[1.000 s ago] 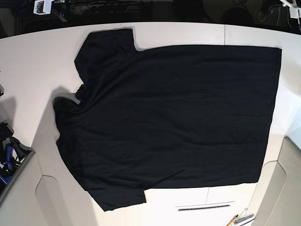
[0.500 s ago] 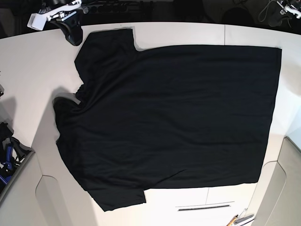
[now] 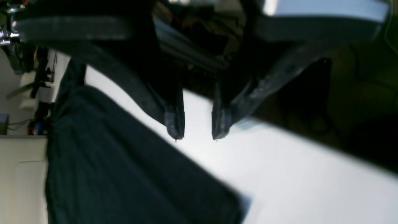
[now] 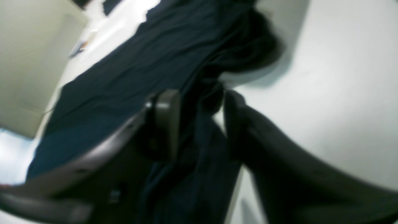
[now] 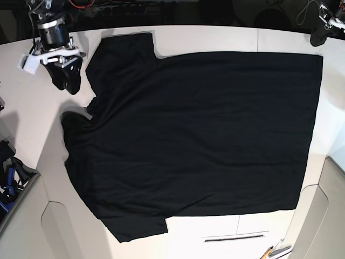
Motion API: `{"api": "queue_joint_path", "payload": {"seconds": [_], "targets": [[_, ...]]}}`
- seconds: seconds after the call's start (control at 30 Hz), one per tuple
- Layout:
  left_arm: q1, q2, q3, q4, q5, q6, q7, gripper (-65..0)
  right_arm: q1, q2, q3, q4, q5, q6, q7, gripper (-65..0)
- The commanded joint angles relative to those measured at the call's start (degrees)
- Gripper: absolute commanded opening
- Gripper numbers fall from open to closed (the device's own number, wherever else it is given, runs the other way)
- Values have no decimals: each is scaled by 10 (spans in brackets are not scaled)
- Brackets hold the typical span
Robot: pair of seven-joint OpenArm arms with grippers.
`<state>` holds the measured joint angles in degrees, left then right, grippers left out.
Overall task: Fold the T-shirt properly
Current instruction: 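Move the right gripper to the shirt's shoulder corner and grasp it, then move the left gripper to the opposite shoulder corner and grasp it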
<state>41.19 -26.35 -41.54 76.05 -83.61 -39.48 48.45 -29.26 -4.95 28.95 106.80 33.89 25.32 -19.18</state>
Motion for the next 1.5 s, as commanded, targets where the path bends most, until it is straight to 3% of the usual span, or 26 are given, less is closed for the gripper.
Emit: {"api": "queue_joint_path", "payload": {"seconds": [0.0, 0.1, 0.27, 0.63, 0.77, 0.9, 0.97, 1.07, 1.2, 1.33, 1.47], "targets": [[3, -11, -5, 6, -14, -5, -5, -443, 9, 0, 2, 10, 2, 3, 2, -319], [-12, -15, -5, 6, -14, -5, 1, -409, 44, 0, 2, 10, -21, -5, -2, -297], [-28, -19, -5, 7, -14, -5, 10, -409, 89, 0, 2, -15, -35, -19, -13, -296], [-33, -32, -5, 7, -14, -5, 12, -409, 186, 0, -2, -191, -24, -17, -43, -297], [-33, -32, -5, 7, -14, -5, 11, -409, 205, 0, -31, -216, -24, -16, -78, -297], [-33, -35, -5, 7, -14, -5, 11, -409, 205, 0, -71, -216, -39, -16, -78, -300], [-33, -42, -5, 7, -14, -5, 11, -409, 205, 0, -80, -216, -50, -16, -78, -376], [-33, -48, -24, 7, -14, -5, 3, -409, 205, 0, -79, -215, -78, -14, -79, -633], [-37, -48, -79, 7, -14, -5, -28, -409, 201, 0, -76, -214, -95, -13, -81, -650], [-47, -55, -104, 7, -14, -5, -21, -408, 200, 0, -72, -212, -95, -13, -80, -650], [-52, -61, -104, 6, 28, -5, -35, -326, 200, 0, -72, -210, -94, -5, -80, -650]]}}
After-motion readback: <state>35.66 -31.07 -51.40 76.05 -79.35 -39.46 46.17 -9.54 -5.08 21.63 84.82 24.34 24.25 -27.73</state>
